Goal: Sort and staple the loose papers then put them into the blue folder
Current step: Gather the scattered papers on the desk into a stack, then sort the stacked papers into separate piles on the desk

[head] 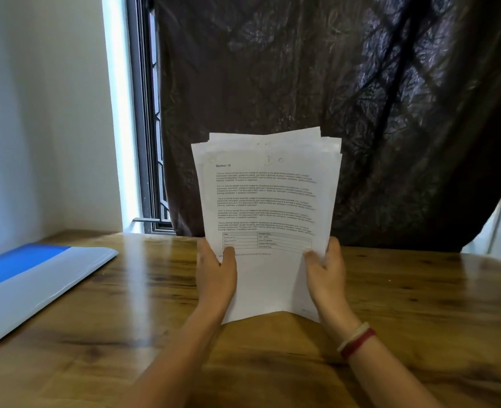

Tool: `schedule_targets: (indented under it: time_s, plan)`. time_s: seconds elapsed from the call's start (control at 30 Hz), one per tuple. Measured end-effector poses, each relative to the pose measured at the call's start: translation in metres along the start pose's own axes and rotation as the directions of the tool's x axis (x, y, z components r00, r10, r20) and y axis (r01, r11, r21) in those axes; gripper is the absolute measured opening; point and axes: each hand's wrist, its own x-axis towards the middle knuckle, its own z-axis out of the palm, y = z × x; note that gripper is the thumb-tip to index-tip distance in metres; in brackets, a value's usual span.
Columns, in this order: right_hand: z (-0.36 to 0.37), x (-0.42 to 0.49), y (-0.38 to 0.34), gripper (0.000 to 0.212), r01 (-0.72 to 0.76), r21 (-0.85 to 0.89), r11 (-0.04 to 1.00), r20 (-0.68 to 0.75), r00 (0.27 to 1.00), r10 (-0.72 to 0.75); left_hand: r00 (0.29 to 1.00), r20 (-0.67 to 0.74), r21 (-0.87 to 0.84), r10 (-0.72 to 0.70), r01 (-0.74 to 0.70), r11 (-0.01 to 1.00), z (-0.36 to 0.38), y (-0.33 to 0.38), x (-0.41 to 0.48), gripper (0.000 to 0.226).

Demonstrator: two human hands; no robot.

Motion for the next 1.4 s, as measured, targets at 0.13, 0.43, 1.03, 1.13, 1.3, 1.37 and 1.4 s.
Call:
schedule_targets:
  time_s: [0.13, 0.43, 1.03, 1.13, 1.3, 1.37, 1.4]
  plan:
    - [0.005, -0.004, 0.003, 0.028, 0.082, -0.064, 0.995, 0.006, 0.997, -0.082, 0.999, -0.023, 0.049, 0.046, -0.045, 0.998, 0.003, -0.010, -0.003, 0.031]
    - [0.002, -0.001, 0.011, 0.021, 0.003, 0.032, 0.999, -0.010, 1.000, -0.003, 0.993, -0.044, 0.132, 0.108, -0.101, 0.986, 0.007, -0.014, -0.008, 0.019]
    - [0.001, 0.003, 0.021, 0.039, -0.072, -0.042, 0.997, 0.002, 0.997, 0.072, 0.991, -0.011, 0.164, 0.130, -0.126, 0.978, 0.004, -0.029, 0.002, 0.023]
    - [0.000, 0.003, 0.024, 0.042, -0.113, -0.077, 0.991, 0.030, 0.993, 0.116, 0.992, 0.003, 0.169, 0.126, -0.124, 0.978, 0.005, -0.032, 0.000, 0.021]
    - [0.002, 0.004, 0.021, 0.041, -0.139, -0.065, 0.988, -0.009, 0.990, 0.139, 0.990, 0.027, 0.136, 0.141, -0.143, 0.980, 0.008, -0.024, -0.004, 0.020]
    - [0.000, 0.005, 0.020, 0.041, -0.125, -0.078, 0.989, -0.012, 0.992, 0.124, 0.988, 0.032, 0.139, 0.151, -0.154, 0.978, 0.007, -0.021, -0.004, 0.020]
    - [-0.001, 0.006, 0.020, 0.042, -0.127, -0.087, 0.988, -0.002, 0.992, 0.127, 0.989, 0.042, 0.149, 0.140, -0.145, 0.978, 0.007, -0.022, -0.004, 0.021]
